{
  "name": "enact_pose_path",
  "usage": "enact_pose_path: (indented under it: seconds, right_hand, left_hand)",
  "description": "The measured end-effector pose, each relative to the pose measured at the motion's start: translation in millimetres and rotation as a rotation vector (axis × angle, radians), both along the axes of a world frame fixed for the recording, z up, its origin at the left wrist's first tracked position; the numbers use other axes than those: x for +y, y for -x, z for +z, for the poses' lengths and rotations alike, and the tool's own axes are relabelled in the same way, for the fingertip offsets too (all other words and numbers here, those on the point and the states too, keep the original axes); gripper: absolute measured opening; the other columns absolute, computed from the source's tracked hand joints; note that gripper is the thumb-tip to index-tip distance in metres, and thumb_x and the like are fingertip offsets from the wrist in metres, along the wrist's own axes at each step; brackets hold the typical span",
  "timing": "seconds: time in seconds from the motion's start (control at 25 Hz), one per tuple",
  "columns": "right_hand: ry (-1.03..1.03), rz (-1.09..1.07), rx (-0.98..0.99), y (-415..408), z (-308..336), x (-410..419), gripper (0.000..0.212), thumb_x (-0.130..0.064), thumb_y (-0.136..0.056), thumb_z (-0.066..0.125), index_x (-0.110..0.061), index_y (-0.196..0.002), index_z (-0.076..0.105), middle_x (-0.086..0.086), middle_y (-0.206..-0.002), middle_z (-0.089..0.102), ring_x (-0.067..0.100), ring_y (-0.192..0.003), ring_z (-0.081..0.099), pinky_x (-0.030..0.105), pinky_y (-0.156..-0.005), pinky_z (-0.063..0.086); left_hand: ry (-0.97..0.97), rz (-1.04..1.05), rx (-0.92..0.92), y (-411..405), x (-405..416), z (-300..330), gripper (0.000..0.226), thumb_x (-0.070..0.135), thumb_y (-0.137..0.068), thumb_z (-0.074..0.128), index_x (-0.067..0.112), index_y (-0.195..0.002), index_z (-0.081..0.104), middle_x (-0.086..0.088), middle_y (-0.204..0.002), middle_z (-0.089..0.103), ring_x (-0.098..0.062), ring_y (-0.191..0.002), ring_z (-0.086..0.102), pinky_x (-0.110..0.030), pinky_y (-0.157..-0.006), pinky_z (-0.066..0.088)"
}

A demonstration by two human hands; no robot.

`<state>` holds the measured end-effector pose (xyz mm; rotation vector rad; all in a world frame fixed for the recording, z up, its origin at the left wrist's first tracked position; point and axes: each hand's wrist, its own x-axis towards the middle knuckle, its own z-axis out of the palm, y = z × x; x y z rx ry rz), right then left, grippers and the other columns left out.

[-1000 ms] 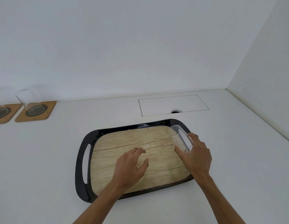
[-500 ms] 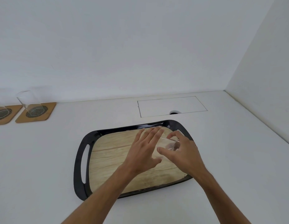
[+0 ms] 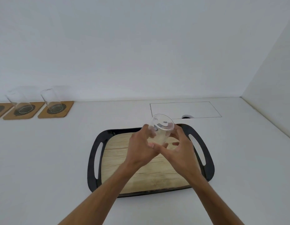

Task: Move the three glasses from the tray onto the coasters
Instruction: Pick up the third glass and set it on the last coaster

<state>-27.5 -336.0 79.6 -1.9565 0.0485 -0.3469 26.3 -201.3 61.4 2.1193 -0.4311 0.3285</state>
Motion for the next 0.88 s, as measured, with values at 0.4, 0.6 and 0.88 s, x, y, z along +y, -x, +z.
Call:
enact_pose_path:
  seconds: [0.4, 0.6, 0.88]
  right_hand:
    - [-0.179, 0.053, -0.024, -23, 15, 70, 0.058, -0.048, -0.060, 0.091, -0.047, -0.110, 0.061, -0.019, -0.103, 0.076, -0.002, -0.099, 0.072, 0.027, -0.084, 0.059]
    - [-0.143, 0.092, -0.036, -34, 25, 127, 0.062, -0.047, -0.059, 0.092, -0.043, -0.112, 0.062, -0.018, -0.101, 0.076, 0.002, -0.095, 0.074, 0.025, -0.079, 0.060]
    - [-0.132, 0.213, 0.019, -54, 29, 238, 0.066, -0.043, -0.058, 0.094, -0.036, -0.115, 0.062, -0.017, -0.104, 0.075, -0.002, -0.100, 0.071, 0.027, -0.082, 0.060]
  left_hand:
    - [0.084, -0.160, 0.149, 5, 70, 24, 0.060, 0.049, -0.058, 0.082, 0.033, -0.107, 0.050, 0.033, -0.093, 0.064, 0.006, -0.087, 0.064, -0.012, -0.069, 0.048]
    - [0.097, -0.237, 0.217, -9, 143, 30, 0.066, 0.052, -0.061, 0.086, 0.033, -0.116, 0.055, 0.027, -0.097, 0.071, 0.003, -0.094, 0.067, -0.020, -0.083, 0.052]
    - [0.061, -0.153, 0.128, -24, 268, 29, 0.060, 0.052, -0.056, 0.088, 0.024, -0.103, 0.061, 0.015, -0.087, 0.073, 0.000, -0.084, 0.069, -0.011, -0.070, 0.052]
